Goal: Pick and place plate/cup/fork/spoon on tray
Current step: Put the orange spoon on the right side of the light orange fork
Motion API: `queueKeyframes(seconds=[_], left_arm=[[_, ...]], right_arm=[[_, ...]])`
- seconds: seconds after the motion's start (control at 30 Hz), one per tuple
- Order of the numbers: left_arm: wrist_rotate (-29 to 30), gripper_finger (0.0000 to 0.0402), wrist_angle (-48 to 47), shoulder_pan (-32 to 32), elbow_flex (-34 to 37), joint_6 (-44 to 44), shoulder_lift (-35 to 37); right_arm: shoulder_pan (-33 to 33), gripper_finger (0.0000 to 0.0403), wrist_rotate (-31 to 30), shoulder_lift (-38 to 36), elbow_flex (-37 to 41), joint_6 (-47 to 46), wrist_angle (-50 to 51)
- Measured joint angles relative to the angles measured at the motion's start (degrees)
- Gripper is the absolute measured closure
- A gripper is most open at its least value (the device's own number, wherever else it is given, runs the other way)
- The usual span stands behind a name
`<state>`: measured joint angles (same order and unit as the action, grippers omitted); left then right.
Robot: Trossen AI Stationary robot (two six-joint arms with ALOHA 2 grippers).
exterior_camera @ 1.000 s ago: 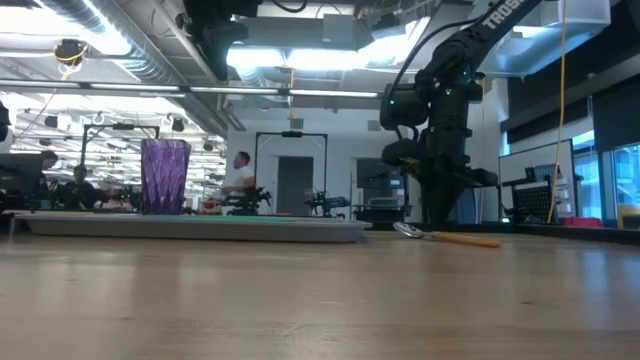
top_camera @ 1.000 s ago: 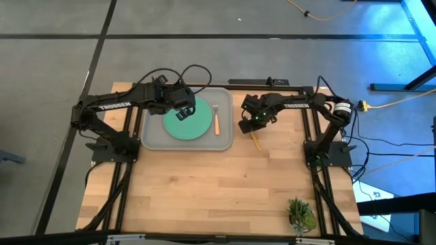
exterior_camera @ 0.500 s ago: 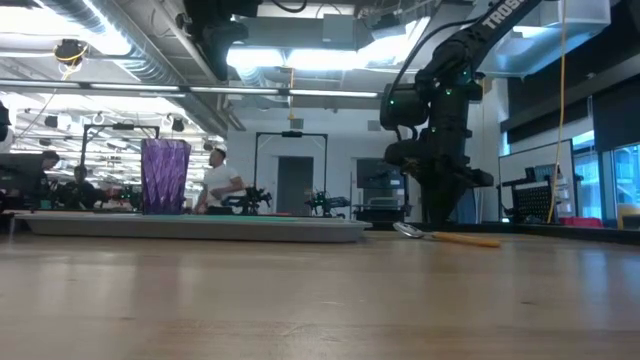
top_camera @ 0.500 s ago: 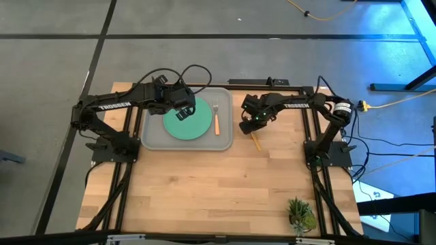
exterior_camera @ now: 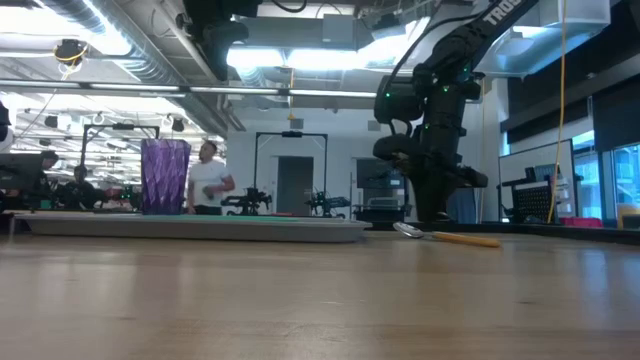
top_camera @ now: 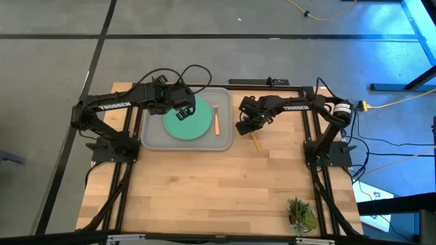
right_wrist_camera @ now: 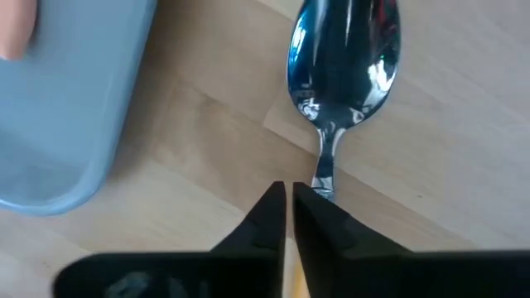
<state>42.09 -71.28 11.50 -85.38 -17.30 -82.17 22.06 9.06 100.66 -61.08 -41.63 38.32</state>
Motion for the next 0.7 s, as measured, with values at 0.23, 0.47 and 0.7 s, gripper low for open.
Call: queueKeyframes(seconds=[0.23,0.47,0.7], left_arm=[[0.0,0.0351,0.0,0.0,0.0,0.0,0.0],[0.0,0.0351,0.0,0.0,0.0,0.0,0.0],[0.0,0.0351,0.0,0.0,0.0,0.0,0.0]], right_arm=[[0.6,0.0383,-0.3,0.0,0.0,1.5,0.1],[1.0,0.0316,-0.4,0.0,0.0,3.6,0.3],[1.0,0.0272,-1.9,1.1,0.0,2.9,0.4]])
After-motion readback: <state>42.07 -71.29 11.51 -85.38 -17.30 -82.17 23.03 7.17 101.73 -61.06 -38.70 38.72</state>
